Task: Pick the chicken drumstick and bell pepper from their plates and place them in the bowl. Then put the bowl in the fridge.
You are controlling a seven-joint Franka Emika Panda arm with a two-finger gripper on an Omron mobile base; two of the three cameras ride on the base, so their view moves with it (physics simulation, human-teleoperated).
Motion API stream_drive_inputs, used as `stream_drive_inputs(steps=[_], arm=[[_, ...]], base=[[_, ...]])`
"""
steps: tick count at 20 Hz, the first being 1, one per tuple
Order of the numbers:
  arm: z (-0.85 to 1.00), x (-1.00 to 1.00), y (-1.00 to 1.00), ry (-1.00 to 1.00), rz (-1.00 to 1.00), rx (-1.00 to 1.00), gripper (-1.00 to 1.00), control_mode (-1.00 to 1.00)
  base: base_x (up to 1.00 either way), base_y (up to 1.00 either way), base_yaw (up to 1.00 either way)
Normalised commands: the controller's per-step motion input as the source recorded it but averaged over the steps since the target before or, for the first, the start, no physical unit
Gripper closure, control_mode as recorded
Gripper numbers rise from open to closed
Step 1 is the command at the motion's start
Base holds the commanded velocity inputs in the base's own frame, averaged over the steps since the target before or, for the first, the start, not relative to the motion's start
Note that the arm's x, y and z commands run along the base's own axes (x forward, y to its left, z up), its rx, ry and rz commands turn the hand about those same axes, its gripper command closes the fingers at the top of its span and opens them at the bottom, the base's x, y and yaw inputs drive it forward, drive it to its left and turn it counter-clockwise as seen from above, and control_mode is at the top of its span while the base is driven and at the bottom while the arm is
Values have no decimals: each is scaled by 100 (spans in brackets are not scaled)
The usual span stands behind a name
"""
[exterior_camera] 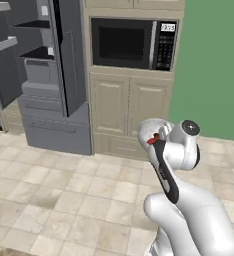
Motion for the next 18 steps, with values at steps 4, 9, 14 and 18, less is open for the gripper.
stream_drive_inputs(steps=[4,9,14,18], arm=[[0,0,0,0,0,0,100,100],[0,0,0,0,0,0,100,100],[0,0,0,0,0,0,100,100],[0,0,0,0,0,0,100,100]], base=[[74,-5,48],[72,-5,52],[72,-2,53],[76,0,49]])
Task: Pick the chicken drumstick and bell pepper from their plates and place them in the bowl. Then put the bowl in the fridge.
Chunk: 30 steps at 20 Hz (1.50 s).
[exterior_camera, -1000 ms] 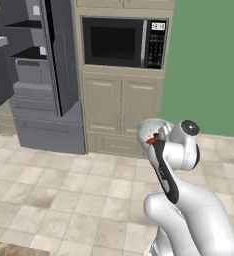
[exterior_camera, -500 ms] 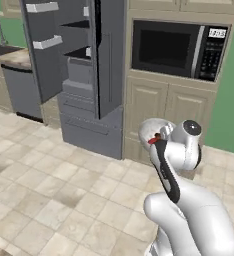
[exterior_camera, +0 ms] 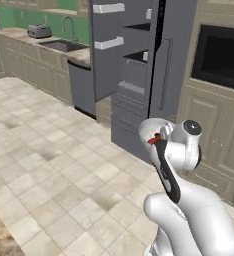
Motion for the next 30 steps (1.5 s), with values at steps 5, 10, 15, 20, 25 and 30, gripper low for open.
stream_drive_inputs(steps=[5,10,15,20,25,30], arm=[[0,0,0,0,0,0,100,100],[0,0,0,0,0,0,100,100],[0,0,0,0,0,0,100,100],[0,0,0,0,0,0,100,100],[0,0,0,0,0,0,100,100],[0,0,0,0,0,0,100,100]], base=[[85,0,38],[93,0,21],[93,1,-3],[72,15,-35],[69,19,-39],[66,22,-42]])
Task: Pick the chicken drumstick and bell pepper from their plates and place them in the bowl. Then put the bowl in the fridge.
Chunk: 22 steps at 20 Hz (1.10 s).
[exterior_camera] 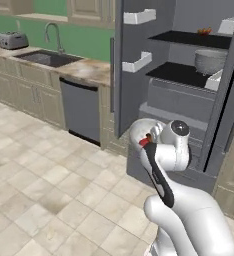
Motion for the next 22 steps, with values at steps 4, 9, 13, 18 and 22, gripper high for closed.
stream_drive_inputs(steps=[4,9,13,18,22], arm=[[0,0,0,0,0,0,100,100],[0,0,0,0,0,0,100,100],[0,0,0,0,0,0,100,100],[0,0,0,0,0,0,100,100],[0,0,0,0,0,0,100,100]], base=[[63,26,-45],[50,26,-57],[49,26,-59],[69,34,-38],[82,36,-20]])
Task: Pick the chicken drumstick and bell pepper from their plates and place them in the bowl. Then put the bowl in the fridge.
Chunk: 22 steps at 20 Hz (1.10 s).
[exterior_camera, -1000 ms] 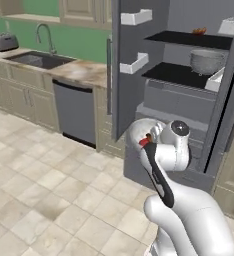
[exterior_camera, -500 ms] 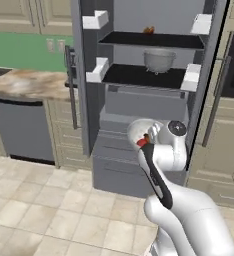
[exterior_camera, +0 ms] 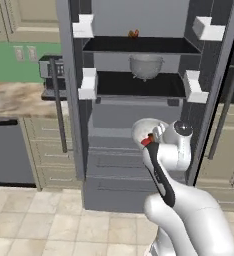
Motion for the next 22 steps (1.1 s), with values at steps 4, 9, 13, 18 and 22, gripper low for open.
stream_drive_inputs(steps=[4,9,13,18,22], arm=[[0,0,0,0,0,0,100,100],[0,0,0,0,0,0,100,100],[0,0,0,0,0,0,100,100],[0,0,0,0,0,0,100,100],[0,0,0,0,0,0,100,100]], base=[[70,36,-32],[50,46,-36],[56,35,-5],[59,14,3],[49,-1,0]])
